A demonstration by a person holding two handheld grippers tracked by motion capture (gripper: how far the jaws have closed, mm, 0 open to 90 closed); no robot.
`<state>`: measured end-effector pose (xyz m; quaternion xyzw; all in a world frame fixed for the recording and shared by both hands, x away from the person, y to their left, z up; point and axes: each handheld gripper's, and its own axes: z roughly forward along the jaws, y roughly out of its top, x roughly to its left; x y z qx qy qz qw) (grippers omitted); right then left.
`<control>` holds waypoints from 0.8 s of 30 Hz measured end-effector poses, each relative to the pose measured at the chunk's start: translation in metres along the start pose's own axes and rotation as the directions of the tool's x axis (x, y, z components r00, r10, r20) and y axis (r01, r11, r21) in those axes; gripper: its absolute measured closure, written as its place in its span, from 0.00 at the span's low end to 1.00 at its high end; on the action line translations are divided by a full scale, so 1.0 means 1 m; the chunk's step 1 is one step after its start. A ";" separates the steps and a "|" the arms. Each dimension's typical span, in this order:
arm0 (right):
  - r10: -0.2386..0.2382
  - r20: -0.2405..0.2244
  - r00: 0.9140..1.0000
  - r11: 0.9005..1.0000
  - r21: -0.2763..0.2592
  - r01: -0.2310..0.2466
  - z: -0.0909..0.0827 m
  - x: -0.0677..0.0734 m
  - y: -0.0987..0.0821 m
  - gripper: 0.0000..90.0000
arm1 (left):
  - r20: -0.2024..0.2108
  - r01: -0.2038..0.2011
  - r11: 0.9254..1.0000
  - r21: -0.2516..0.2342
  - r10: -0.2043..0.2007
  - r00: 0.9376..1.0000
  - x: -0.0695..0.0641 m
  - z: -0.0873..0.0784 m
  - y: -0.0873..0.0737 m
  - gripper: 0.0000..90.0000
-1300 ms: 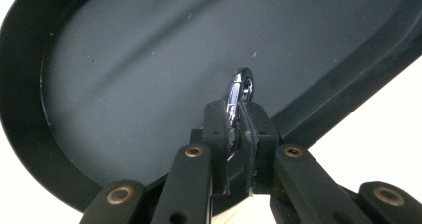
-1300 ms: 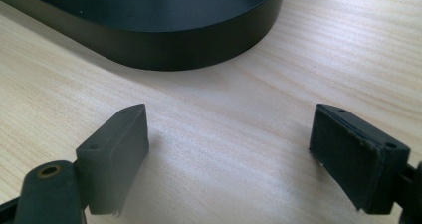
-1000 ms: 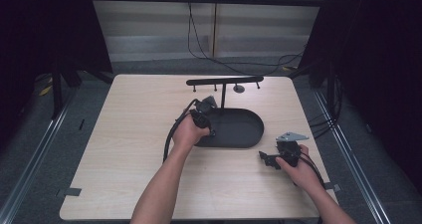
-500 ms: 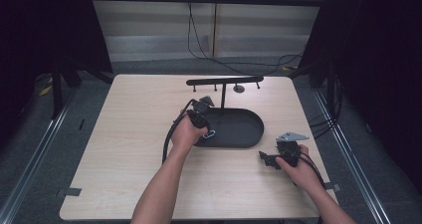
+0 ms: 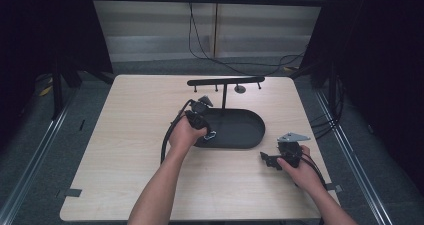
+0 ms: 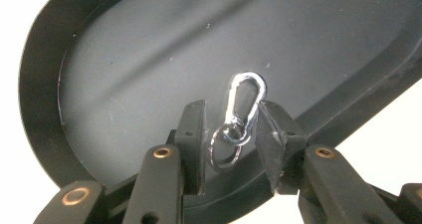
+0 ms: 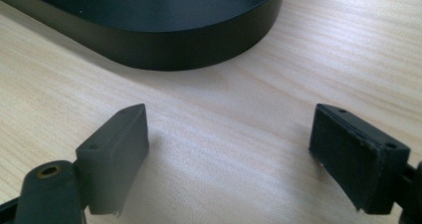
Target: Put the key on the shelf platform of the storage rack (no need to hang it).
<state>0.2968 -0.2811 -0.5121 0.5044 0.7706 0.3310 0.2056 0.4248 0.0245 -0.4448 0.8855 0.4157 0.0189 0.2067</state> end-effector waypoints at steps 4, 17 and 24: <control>0.000 0.000 1.000 1.000 0.000 0.000 0.000 0.000 0.000 0.17 | 0.002 -0.005 1.000 0.005 0.005 1.000 0.001 -0.003 -0.002 0.70; 0.000 0.000 1.000 1.000 0.000 0.000 0.000 0.000 0.000 0.17 | 0.010 -0.007 0.999 -0.037 0.008 1.000 -0.002 -0.018 -0.007 0.58; 0.000 0.001 1.000 1.000 0.000 0.000 0.000 0.000 0.000 0.17 | 0.016 -0.018 0.999 -0.043 0.019 1.000 -0.004 -0.025 -0.010 0.55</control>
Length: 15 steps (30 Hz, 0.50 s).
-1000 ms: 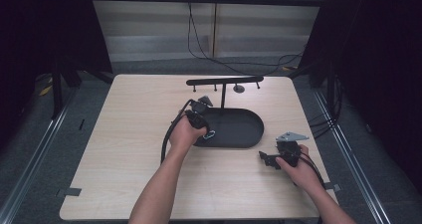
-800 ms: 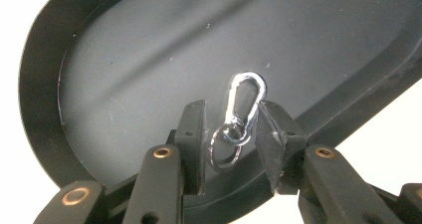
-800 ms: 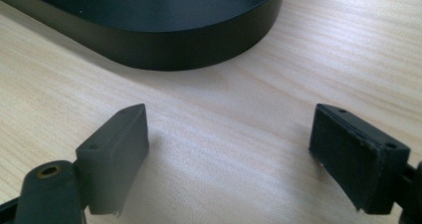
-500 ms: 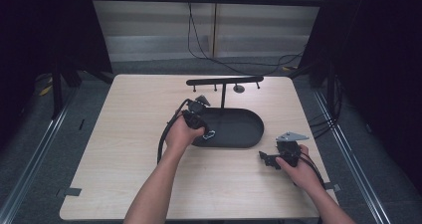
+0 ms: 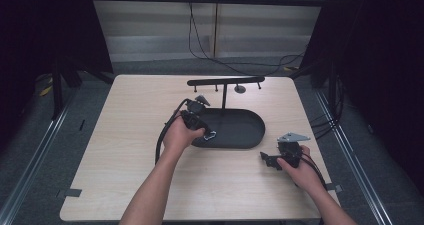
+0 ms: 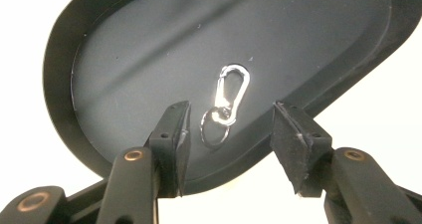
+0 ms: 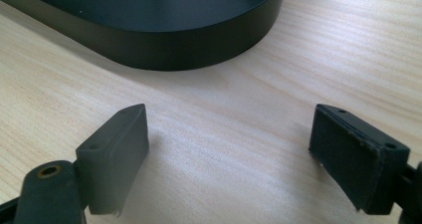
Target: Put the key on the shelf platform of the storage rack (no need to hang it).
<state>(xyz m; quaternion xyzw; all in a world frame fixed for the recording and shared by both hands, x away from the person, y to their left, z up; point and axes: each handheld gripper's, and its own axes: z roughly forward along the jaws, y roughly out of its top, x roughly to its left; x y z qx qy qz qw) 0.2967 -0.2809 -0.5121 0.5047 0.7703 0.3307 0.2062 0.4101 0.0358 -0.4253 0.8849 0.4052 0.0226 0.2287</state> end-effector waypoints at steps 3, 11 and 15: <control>-0.001 0.000 1.000 1.000 0.000 0.001 0.000 0.000 0.000 0.17 | 0.011 -0.010 1.000 0.005 0.009 1.000 -0.001 -0.003 -0.002 0.54; 0.000 0.000 1.000 1.000 0.000 0.000 0.000 0.000 0.000 0.17 | 0.021 -0.019 1.000 0.019 0.019 1.000 -0.002 -0.008 -0.007 0.51; 0.000 0.000 1.000 1.000 0.000 0.000 0.000 0.000 0.000 0.17 | 0.008 -0.027 0.999 0.023 0.027 1.000 0.001 -0.012 -0.011 0.51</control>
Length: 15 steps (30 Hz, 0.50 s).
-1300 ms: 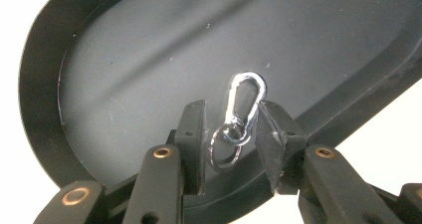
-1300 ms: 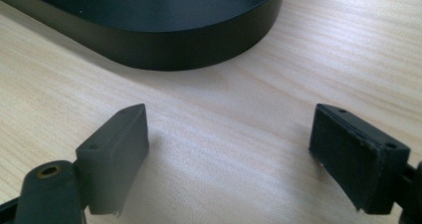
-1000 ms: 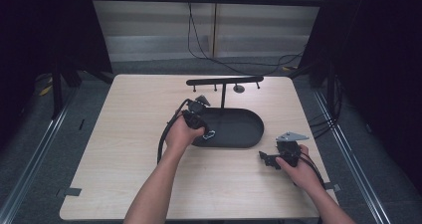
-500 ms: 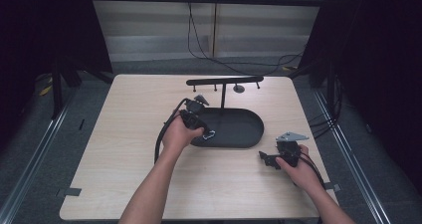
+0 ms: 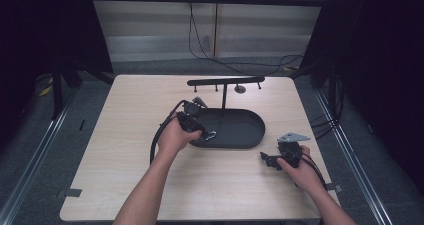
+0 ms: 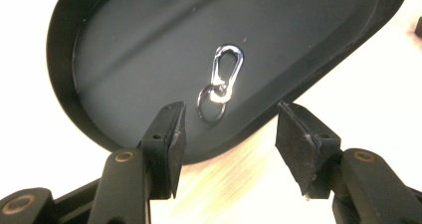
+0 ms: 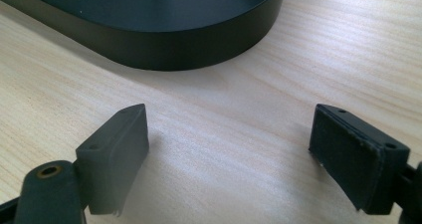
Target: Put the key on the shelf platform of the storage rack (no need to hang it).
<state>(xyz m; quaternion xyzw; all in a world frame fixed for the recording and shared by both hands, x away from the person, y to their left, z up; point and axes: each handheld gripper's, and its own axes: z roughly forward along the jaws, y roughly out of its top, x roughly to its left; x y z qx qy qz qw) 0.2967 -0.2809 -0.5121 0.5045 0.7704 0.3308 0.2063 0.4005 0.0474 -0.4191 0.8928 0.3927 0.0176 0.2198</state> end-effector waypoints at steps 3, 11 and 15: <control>0.000 0.000 1.000 1.000 0.000 0.000 0.000 0.000 0.000 0.17 | -0.001 0.011 1.000 0.000 -0.011 1.000 0.001 -0.002 -0.003 0.50; 0.000 0.000 1.000 1.000 0.000 0.000 0.000 0.000 0.000 0.17 | -0.010 0.010 1.000 -0.001 -0.010 1.000 0.006 -0.008 -0.011 0.49; 0.000 0.000 1.000 1.000 0.000 0.000 0.000 0.000 0.000 0.17 | -0.010 -0.007 1.000 0.006 0.007 1.000 0.005 -0.011 -0.016 0.48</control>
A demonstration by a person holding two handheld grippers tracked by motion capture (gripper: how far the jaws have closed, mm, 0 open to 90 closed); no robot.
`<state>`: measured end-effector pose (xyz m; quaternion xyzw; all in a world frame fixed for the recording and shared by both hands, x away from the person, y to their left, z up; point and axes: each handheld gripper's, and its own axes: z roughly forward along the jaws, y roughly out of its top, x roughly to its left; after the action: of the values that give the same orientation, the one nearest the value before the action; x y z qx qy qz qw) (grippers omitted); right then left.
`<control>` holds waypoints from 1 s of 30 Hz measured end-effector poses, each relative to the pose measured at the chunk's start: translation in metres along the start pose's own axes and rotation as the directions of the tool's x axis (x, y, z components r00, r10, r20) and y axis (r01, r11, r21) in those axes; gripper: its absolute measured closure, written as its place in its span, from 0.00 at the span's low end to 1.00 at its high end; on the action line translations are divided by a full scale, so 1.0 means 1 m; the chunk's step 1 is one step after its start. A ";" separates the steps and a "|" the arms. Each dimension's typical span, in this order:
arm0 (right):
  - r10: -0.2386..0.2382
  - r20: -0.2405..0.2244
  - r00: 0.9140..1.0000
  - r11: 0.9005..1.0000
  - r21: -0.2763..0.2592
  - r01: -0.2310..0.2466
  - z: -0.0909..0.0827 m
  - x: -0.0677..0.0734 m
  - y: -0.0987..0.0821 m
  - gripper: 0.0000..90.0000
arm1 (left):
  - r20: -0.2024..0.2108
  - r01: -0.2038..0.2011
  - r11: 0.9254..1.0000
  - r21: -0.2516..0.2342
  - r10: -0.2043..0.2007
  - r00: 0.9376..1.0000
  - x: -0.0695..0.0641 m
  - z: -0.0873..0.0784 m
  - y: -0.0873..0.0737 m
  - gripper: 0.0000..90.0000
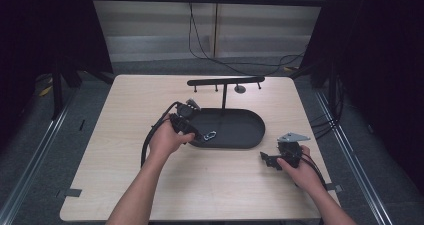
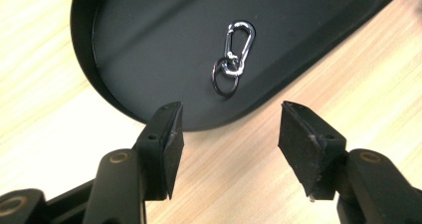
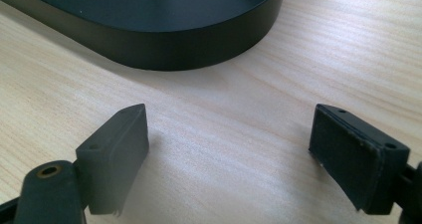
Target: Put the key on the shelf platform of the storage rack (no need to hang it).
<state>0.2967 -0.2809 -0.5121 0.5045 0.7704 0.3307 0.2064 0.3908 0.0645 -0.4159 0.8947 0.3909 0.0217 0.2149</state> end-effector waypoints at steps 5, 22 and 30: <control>0.000 0.000 1.000 1.000 0.000 0.000 0.000 0.000 0.000 0.17 | -0.002 -0.004 1.000 -0.008 0.003 1.000 0.002 0.000 -0.006 0.47; 0.000 0.000 1.000 1.000 0.000 0.000 0.000 0.000 0.000 0.17 | -0.002 0.013 1.000 -0.028 -0.013 1.000 0.015 -0.006 -0.028 0.42; 0.000 0.000 1.000 1.000 0.000 0.000 0.000 0.000 0.000 0.17 | -0.003 0.022 0.999 -0.036 -0.022 1.000 0.020 -0.007 -0.037 0.34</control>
<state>0.2967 -0.2809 -0.5121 0.5045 0.7704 0.3308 0.2063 0.3776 0.1040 -0.4273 0.8864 0.4004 0.0280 0.2306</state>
